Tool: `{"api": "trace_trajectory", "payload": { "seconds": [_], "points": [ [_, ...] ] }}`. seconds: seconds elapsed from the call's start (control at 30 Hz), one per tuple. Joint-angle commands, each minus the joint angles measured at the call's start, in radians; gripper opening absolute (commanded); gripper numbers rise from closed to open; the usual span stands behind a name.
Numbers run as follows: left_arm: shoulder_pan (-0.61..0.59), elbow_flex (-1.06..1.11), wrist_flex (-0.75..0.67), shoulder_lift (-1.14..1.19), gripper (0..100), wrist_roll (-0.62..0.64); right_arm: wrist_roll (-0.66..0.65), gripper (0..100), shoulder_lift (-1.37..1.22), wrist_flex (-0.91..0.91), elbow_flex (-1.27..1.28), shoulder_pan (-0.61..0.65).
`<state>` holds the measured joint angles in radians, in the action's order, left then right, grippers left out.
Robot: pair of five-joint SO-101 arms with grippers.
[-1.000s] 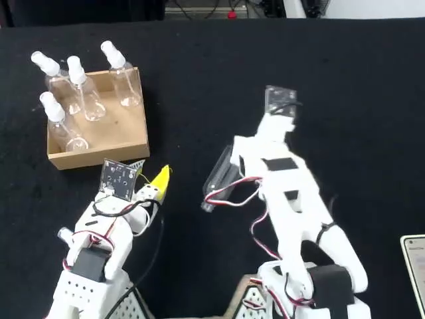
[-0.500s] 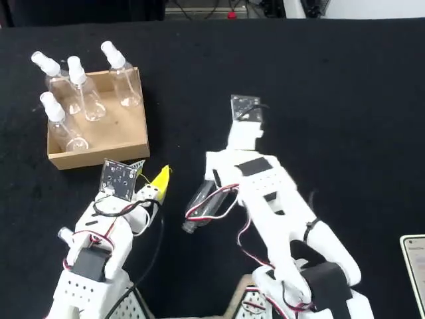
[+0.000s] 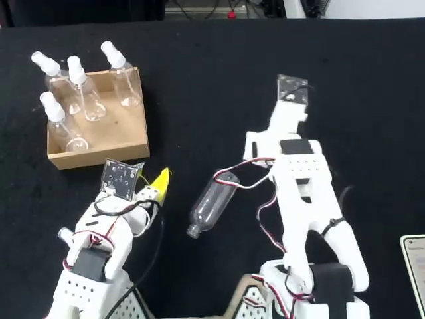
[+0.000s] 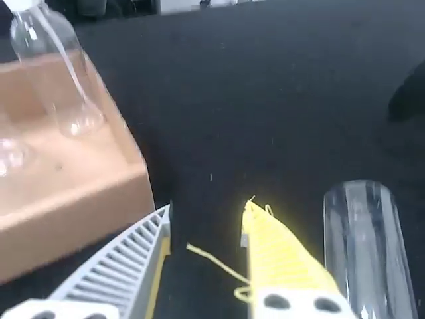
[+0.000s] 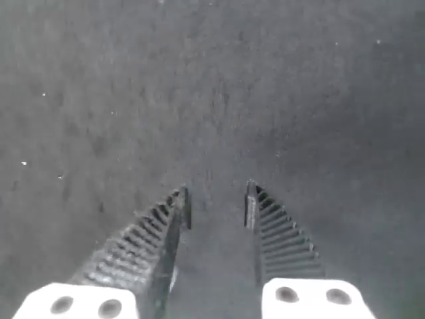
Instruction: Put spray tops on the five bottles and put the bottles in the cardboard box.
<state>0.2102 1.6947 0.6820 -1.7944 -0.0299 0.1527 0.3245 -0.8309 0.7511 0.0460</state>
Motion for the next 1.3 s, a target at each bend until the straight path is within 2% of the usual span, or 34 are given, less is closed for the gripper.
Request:
{"api": "trace_trajectory", "payload": {
  "seconds": [0.0,0.17,0.23,0.4,0.63,1.0,1.17,1.27],
  "points": [
    [0.044,0.007,0.075,-0.005,17,-0.020,-0.083,13.1,-0.019,-0.005,-0.041,0.052],
    [0.289,0.007,0.175,-0.003,17,-0.258,-0.209,13.1,-0.097,-0.005,-0.050,0.106],
    [0.326,0.007,0.183,-0.003,17,-0.296,-0.204,13.1,-0.120,-0.005,-0.068,0.103],
    [0.340,0.005,0.183,-0.005,17,-0.293,-0.206,13.1,-0.166,-0.003,-0.085,0.104],
    [0.446,0.001,0.190,0.002,17,-0.293,-0.206,13.1,-0.231,-0.005,-0.131,0.104],
    [0.446,-0.024,0.242,-0.005,17,-0.295,-0.206,13.1,-0.257,-0.012,-0.151,0.103],
    [0.453,-0.127,0.367,-0.005,17,-0.293,-0.206,13.1,-0.260,-0.012,-0.153,0.104],
    [0.447,-0.077,0.331,-0.005,18,-0.295,-0.206,13.1,-0.260,-0.009,-0.153,0.104]
  ]
}}
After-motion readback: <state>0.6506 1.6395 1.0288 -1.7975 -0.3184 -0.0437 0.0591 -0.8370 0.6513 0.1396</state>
